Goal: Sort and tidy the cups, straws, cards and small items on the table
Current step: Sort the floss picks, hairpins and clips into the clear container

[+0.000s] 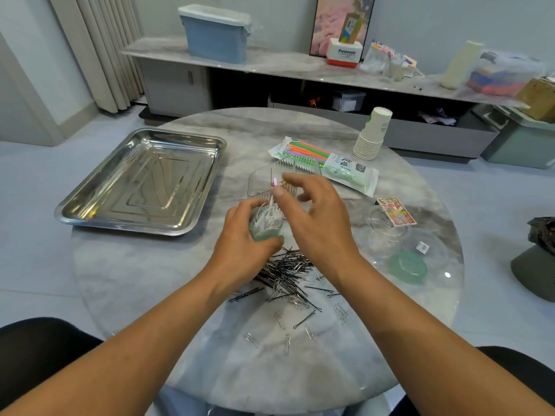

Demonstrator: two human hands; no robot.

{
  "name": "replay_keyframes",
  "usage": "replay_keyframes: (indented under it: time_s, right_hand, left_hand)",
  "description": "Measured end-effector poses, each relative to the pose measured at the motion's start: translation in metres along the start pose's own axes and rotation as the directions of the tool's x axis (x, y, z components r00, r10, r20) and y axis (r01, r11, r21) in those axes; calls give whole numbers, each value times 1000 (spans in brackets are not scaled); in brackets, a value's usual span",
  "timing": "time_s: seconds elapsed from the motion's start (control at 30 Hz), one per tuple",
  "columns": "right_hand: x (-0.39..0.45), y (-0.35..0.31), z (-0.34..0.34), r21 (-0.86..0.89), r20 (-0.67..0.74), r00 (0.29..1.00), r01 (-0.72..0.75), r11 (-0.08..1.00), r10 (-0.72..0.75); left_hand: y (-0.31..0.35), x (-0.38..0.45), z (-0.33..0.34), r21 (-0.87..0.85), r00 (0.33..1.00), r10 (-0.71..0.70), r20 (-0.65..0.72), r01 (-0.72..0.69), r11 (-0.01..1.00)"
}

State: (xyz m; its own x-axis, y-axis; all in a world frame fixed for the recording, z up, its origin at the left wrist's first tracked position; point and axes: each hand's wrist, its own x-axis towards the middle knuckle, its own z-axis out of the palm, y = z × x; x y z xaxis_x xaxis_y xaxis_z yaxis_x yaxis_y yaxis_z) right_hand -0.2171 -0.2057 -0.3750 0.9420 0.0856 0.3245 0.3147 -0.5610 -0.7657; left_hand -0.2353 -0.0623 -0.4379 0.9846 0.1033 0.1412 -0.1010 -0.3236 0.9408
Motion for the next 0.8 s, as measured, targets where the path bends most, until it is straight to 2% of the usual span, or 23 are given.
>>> replay_keyframes:
  time_s: [0.07, 0.17, 0.3, 0.43, 0.53, 0.63, 0.7, 0.8]
  right_hand:
    - [2, 3, 1, 116, 65, 989, -142, 983, 135]
    - [2, 6, 5, 357, 174, 946, -318, 878, 272]
    - [4, 10, 4, 507, 169, 938, -345, 790, 302]
    - [5, 10, 1, 548, 194, 945, -327, 770, 264]
    - [6, 11, -1, 506, 179, 954, -300, 808, 242]
    - [8, 13, -3, 460, 172, 961, -271, 846, 214]
    - [7, 13, -3, 437, 225, 953, -285, 853, 203]
    - [5, 15, -3, 386, 319, 930, -306, 871, 185]
  left_hand:
    - [2, -2, 0, -20, 999, 9, 39, -9, 1000]
    - [4, -4, 2, -42, 996, 22, 88, -19, 999]
    - [6, -4, 3, -78, 995, 7, 102, 1, 997]
    - [9, -4, 2, -57, 992, 17, 123, -10, 998]
    - [10, -5, 3, -50, 987, 15, 163, -7, 999]
    - [12, -5, 4, -116, 990, -21, 140, 37, 993]
    - [11, -3, 4, -175, 992, -54, 111, 73, 982]
    - [10, -2, 3, -149, 993, -63, 99, 77, 986]
